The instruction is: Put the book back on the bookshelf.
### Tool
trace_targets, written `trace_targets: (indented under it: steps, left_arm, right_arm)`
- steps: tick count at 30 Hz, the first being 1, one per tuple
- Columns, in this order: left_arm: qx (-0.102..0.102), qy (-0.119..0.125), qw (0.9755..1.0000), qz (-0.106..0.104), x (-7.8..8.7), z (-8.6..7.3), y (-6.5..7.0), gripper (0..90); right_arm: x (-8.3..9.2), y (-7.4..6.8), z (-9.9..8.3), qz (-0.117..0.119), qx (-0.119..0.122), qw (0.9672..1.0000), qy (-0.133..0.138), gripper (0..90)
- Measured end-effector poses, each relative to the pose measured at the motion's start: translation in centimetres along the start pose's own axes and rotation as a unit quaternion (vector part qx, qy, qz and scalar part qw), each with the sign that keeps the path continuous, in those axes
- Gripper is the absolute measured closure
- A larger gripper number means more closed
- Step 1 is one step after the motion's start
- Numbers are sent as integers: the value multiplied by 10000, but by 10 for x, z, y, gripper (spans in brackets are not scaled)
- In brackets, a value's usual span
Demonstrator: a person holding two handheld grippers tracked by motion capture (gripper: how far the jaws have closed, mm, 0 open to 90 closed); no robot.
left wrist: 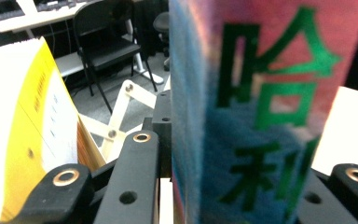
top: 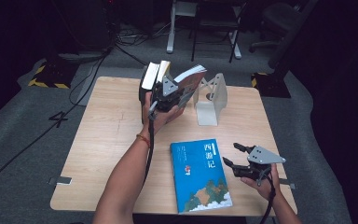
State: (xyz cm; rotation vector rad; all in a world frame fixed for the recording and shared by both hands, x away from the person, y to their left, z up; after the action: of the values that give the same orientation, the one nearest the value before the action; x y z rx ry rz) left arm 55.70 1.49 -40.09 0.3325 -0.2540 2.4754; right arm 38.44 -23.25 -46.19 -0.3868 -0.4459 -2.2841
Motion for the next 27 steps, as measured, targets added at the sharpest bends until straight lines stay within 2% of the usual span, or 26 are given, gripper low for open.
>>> trace_targets:
  steps: [5, 9, 11, 15, 20, 22, 27]
  left_arm:
    - [47, 66, 10000, 20, 5, -4, 2, 736]
    - [261, 176, 9995, 76, 10, -11, 2, 733]
    - [284, 218, 9993, 88, 13, -14, 2, 732]
    - [298, 187, 9993, 101, 17, -19, -1, 730]
    - [405, 127, 9990, 140, 20, -29, -5, 725]
    - [497, 178, 9985, 124, 21, -31, -6, 723]
    - [471, 66, 9985, 257, 22, -35, -9, 684]
  right_arm:
    - [0, -2, 1, 3, 37, 10000, 18, 325]
    - [-1, -3, 1, 20, 57, 10000, -18, 326]
    - [-1, -4, 1, 49, 72, 10000, -18, 330]
    - [-3, -5, 1, 75, 82, 9999, -27, 330]
    - [-4, -7, -1, 92, 131, 9998, -85, 330]
    - [-4, -6, -2, 96, 127, 9998, -98, 329]
    - [-3, -4, -5, 118, 86, 9998, -144, 330]
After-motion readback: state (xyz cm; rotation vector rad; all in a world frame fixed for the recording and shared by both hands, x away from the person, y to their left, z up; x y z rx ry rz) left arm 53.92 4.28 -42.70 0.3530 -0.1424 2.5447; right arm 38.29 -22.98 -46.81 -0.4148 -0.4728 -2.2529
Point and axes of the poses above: each handheld gripper's, and its own axes: x roughly backward along the jaws, z roughly out of its top, y roughly to its right, the point moved 7 cm from there along -x, roughly forward along the jaws, and after that the axes turned 1 degree about y, right-handed, at the moved point
